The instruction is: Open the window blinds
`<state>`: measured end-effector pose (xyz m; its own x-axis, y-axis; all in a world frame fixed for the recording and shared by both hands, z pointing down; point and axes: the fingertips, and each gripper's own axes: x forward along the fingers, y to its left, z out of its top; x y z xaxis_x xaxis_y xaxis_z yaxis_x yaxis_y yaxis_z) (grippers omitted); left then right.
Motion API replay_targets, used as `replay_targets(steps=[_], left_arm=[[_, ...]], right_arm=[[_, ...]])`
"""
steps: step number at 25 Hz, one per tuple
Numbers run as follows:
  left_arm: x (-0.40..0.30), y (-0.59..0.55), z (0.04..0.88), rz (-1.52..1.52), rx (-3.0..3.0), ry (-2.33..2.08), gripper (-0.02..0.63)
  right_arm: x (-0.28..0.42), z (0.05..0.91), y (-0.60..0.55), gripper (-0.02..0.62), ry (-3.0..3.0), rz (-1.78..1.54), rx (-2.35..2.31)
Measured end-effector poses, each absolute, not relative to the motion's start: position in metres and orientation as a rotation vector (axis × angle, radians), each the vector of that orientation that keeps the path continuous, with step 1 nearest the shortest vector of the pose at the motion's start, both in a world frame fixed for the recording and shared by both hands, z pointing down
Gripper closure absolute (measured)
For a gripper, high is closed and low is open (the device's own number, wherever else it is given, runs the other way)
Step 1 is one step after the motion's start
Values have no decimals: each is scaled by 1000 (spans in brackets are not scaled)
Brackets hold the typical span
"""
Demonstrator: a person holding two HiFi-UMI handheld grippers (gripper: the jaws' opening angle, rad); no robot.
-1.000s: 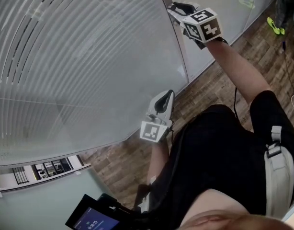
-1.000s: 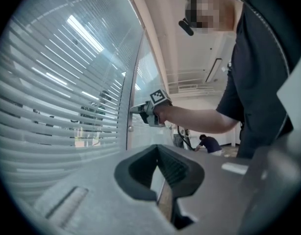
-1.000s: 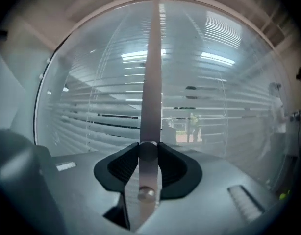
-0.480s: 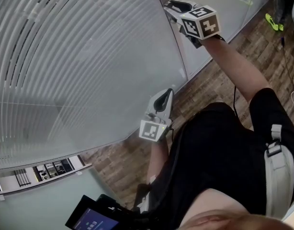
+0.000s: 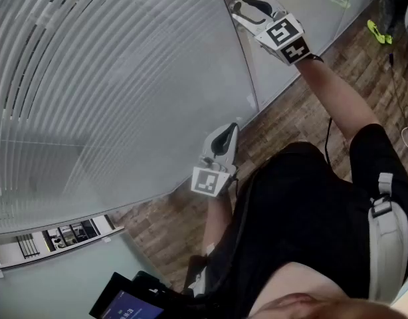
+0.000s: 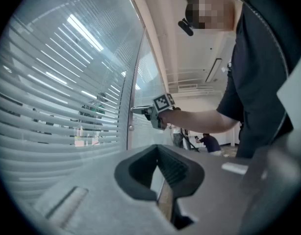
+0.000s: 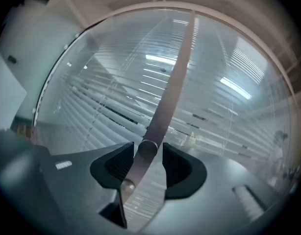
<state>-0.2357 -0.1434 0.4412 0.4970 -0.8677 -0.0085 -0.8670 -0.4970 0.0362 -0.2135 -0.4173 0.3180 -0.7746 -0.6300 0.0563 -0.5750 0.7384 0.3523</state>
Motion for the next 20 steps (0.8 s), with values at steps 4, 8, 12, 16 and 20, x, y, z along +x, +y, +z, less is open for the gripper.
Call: replay_targets(steps=[4, 8, 12, 16, 20], left_arm=[[-235, -145, 440, -49, 2699, -1560, 603], [-233, -147, 437, -53, 2711, -1556, 603], [-233, -147, 437, -56, 2711, -1557, 603], [-236, -145, 438, -56, 2707, -1569, 603], [-237, -144, 439, -63, 2698, -1581, 603]], right_arm=[[-215, 318, -410, 402, -2488, -887, 886], [-220, 317, -409, 403, -2194, -1234, 820], [-226, 328, -415, 445, -1980, -1417, 758], [-229, 330, -416, 463, -1918, -1457, 745], [-227, 330, -416, 466, -1868, -1491, 739]])
